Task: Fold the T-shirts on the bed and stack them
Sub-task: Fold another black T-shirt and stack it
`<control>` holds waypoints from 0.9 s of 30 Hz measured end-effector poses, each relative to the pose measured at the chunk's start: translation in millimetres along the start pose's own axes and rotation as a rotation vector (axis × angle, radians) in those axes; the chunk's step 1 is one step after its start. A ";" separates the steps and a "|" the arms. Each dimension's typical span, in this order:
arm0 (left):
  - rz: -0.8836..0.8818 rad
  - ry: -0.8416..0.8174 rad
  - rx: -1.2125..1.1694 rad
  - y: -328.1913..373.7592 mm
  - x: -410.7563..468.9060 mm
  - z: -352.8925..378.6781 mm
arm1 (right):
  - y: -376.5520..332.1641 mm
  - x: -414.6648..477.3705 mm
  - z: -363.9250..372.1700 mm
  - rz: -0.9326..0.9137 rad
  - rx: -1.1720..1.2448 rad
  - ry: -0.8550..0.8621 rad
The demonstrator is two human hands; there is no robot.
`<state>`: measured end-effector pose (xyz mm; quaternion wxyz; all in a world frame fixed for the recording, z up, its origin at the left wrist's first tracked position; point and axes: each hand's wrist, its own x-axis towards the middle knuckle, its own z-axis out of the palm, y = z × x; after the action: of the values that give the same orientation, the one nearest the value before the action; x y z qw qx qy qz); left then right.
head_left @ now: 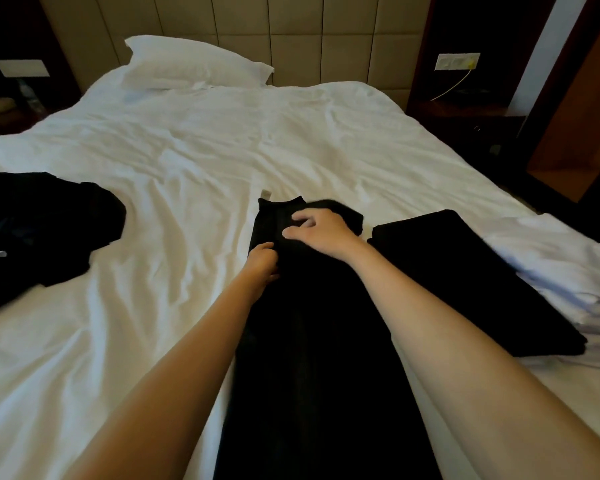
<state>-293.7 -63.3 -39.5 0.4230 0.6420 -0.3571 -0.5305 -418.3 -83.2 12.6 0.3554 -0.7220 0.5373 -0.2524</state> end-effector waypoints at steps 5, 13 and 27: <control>-0.035 0.030 -0.060 -10.3 18.8 -11.5 | 29.6 12.0 -0.7 0.115 -0.023 0.129; 0.283 0.355 0.483 10.5 51.7 -11.5 | 72.3 49.0 -3.2 0.489 0.027 0.204; 0.498 -0.019 1.131 24.4 111.3 -3.3 | 94.0 78.7 0.3 0.642 0.475 0.359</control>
<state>-270.4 -173.1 -58.9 0.1251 0.6596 -0.7258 -0.1500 -450.9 -174.3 -62.7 0.4732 -0.3615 0.7145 -0.3673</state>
